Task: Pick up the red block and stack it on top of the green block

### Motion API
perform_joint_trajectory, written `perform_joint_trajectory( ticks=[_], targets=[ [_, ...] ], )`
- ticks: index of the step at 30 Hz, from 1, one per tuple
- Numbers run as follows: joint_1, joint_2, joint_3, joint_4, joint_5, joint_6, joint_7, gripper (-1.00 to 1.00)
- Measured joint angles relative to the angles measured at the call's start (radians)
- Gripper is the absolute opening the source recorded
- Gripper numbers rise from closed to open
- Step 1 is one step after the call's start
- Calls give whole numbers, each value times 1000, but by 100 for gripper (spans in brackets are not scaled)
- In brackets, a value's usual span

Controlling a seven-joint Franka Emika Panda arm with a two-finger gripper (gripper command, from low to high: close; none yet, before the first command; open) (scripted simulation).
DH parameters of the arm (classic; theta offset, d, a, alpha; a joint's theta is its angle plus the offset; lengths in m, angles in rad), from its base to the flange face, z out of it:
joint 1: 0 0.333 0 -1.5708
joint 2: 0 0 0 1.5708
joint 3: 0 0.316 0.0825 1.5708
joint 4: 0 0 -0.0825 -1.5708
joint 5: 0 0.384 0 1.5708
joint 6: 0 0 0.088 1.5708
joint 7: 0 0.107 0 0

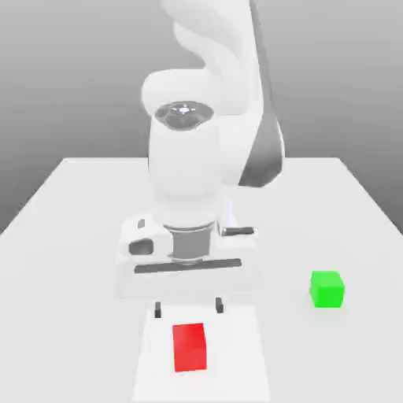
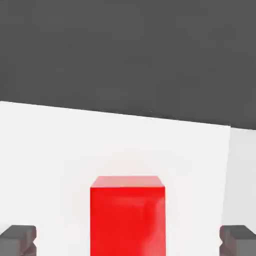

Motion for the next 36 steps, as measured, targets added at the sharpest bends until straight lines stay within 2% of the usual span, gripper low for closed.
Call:
perform_joint_trajectory(
  ticks=[3,4,11,17,24,31,36],
  targets=[
    [-18,109,22,14,17,91,-14,0],
    [-22,132,27,17,22,111,-17,-100],
    [-24,132,29,17,20,110,-15,-100],
    [-8,-58,17,-14,-17,-48,13,-100],
    [261,-199,153,-106,13,-98,39,-100],
    [457,-332,296,-201,55,-132,60,-100],
    [464,-196,316,-207,-19,8,119,-100]
  ],
)
